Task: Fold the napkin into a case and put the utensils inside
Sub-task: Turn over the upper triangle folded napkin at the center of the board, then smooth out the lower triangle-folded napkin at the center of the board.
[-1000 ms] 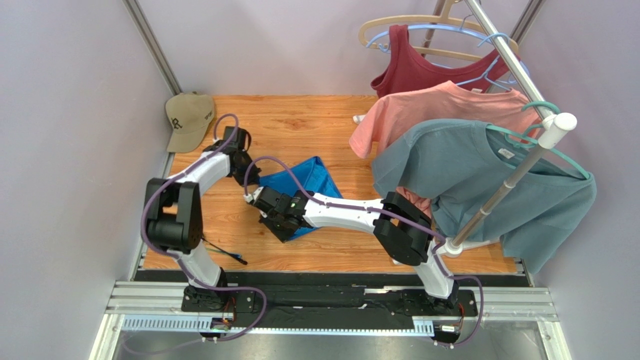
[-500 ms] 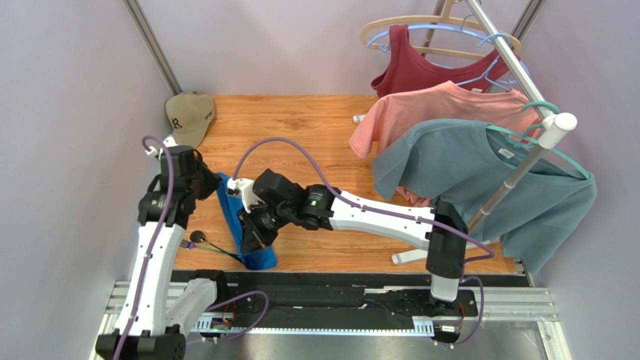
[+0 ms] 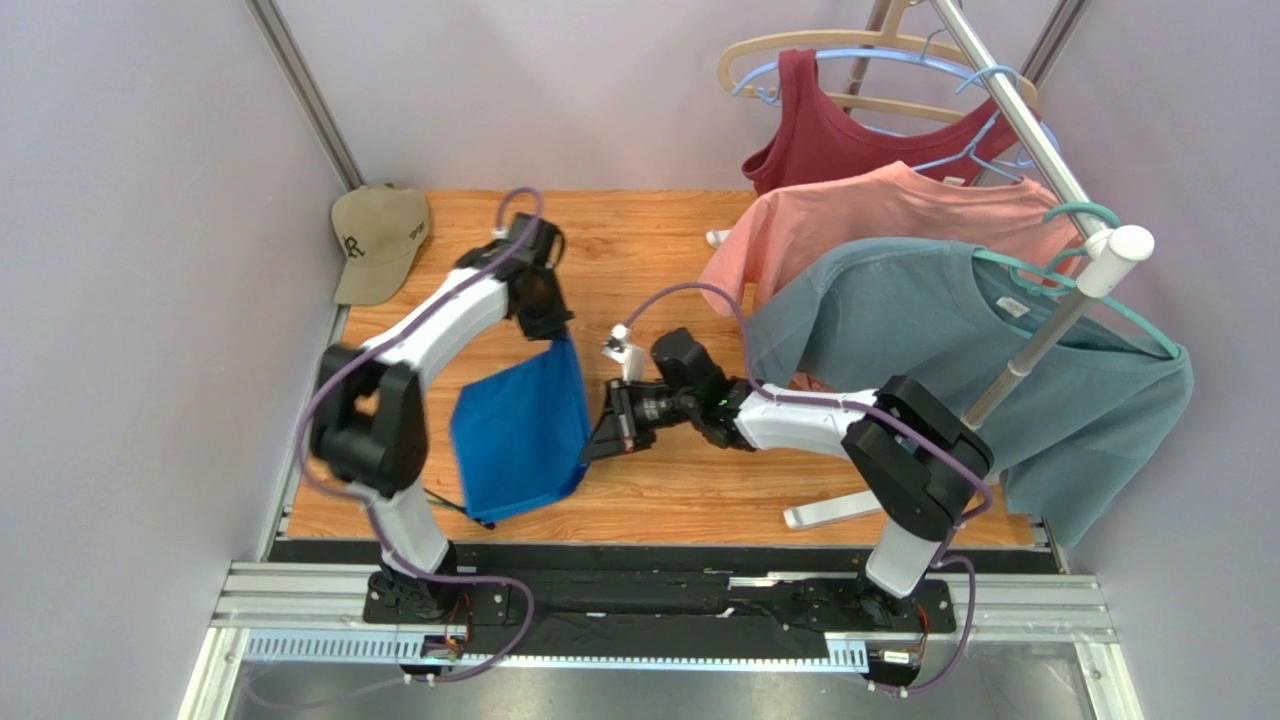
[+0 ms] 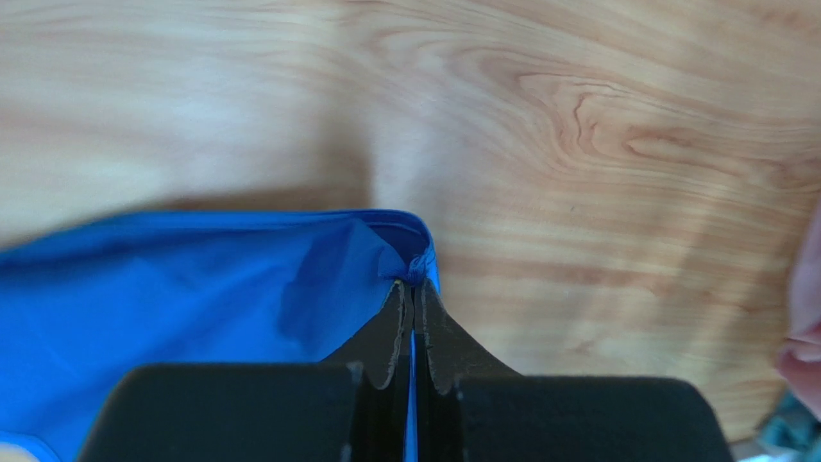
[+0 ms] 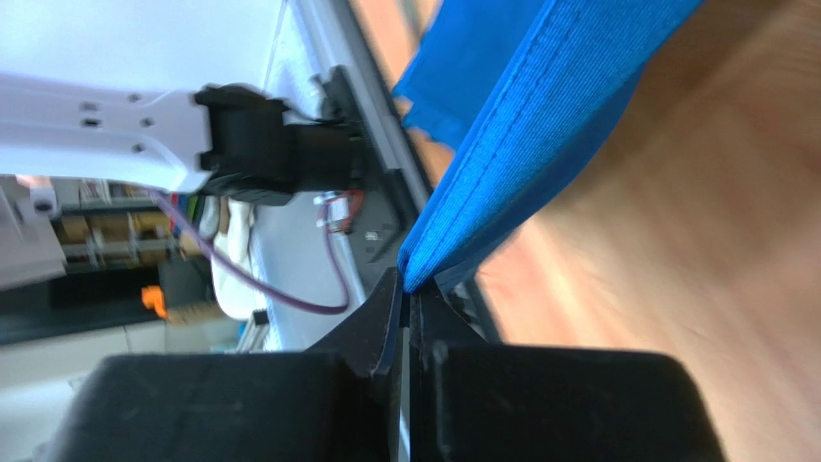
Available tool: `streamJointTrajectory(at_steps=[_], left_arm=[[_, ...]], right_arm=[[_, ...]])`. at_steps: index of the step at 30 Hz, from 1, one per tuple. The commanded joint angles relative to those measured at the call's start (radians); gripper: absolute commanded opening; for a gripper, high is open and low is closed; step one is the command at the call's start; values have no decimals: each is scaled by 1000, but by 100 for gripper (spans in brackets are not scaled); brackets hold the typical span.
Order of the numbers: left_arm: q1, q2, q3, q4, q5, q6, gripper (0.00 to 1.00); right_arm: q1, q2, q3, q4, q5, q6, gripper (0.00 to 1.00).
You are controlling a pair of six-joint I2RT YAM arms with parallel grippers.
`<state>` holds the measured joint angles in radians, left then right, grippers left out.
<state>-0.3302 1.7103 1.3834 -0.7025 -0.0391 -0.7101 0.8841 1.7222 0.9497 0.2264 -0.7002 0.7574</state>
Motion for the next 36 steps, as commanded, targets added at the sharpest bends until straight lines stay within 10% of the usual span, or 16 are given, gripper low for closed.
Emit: streamJointTrajectory(at_steps=[1,9,14,15,18,23,26,29,32,36], left_arm=[[-78,210,176,224,-42,57,0],[-154,408,322,339,31,86,1],[-178,356,333,347,31,123,35],[-178,330,327,341,63,129,63],[-179,223,318,289,119,150,76],[-176,43,197,209,139,181,70],[-176,2,106,224,163,189,48],[-176,0,17,258,191,163,53],[-176,56,32,284,108,126,61],[-178,207,170,275,45,130,44]], right_arm=[[-72,37,-143,307,-208,103,0],[-189,85,-250,241,-168,16,6],[-200,-102,-152,-340,129,-254,34],[-200,-136,-126,-519,265,-312,38],[-203,-255,-98,-678,446,-369,51],[-231,-253,-8,-700,579,-354,58],[-241,-139,132,-671,614,-371,58],[-264,2,266,-714,654,-363,55],[-298,118,403,-693,633,-357,49],[-335,261,569,-661,547,-369,25]])
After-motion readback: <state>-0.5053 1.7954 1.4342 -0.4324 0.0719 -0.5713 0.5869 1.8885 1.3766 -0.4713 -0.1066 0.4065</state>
